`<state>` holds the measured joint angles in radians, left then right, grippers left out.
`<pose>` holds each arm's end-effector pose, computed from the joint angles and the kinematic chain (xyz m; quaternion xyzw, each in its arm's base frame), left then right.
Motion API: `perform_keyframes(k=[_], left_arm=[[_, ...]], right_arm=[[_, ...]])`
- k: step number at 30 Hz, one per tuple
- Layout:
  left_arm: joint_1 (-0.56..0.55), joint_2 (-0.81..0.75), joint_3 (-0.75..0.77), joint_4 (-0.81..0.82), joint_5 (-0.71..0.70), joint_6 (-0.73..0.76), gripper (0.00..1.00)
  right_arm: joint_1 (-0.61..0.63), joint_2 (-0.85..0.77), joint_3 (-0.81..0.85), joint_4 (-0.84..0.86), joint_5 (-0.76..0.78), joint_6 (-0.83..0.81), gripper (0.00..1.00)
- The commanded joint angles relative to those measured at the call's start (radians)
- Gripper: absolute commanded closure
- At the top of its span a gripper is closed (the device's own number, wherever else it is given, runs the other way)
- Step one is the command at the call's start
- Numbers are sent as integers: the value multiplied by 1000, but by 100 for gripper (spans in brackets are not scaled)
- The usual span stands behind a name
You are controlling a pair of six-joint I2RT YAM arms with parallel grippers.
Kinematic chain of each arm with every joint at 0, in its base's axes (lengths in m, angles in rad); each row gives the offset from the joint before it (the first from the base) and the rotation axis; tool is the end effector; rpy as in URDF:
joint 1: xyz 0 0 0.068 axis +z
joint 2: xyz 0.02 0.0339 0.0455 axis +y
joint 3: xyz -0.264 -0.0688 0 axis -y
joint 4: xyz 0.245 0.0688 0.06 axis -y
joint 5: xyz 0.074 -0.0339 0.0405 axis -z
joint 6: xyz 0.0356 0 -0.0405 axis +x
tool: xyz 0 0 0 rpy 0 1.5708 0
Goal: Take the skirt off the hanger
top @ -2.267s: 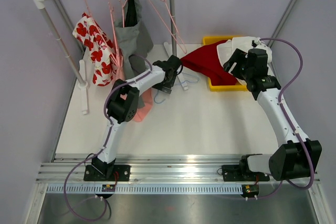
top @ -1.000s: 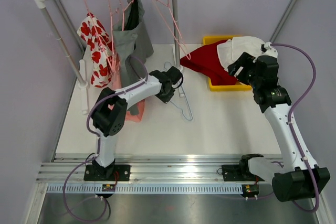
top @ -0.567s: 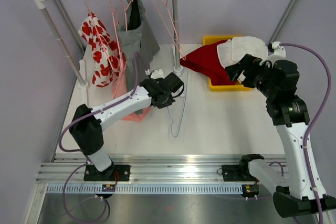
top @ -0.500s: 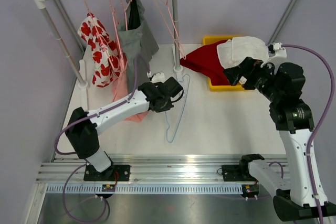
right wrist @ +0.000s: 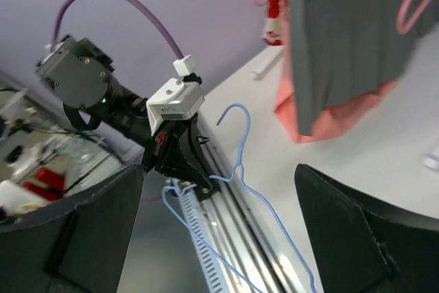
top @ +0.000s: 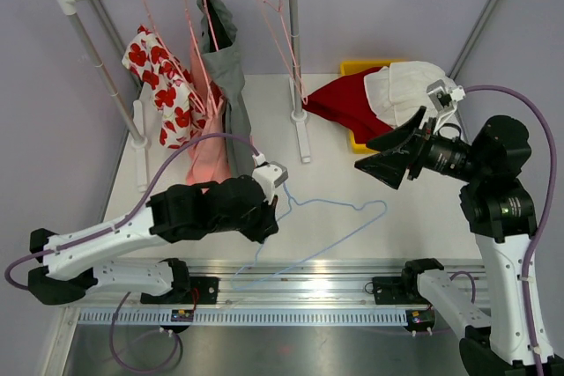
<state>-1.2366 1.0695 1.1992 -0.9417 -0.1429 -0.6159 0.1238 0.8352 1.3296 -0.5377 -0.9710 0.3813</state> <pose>0.0715 -0.1906 0.3569 0.2578 0.8903 -0.2555 0.2750 0.1195 0.0445 0.4742 -0.2381 0.6749 0.4792 0.5081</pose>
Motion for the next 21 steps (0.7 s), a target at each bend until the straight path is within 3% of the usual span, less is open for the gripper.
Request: perform_keyframes(k=[1,9,16,20,21], left_arm=[[-40,-48,75,70,103,111,100],[-46,12,247,70,137,203,100],[-46,133,456,38,183,303,100],[-46,159,517,29,174,329,100],[-47,161,520,27,171,338,100]], right_arm=[[30,21,-59,152,-277,155,1],[125,30,-76,116,-356,154,0],[194,45,-122,30,-310,90,1],[208,44,-127,18,-305,80,13],[208,44,-127,18,-302,80,31]])
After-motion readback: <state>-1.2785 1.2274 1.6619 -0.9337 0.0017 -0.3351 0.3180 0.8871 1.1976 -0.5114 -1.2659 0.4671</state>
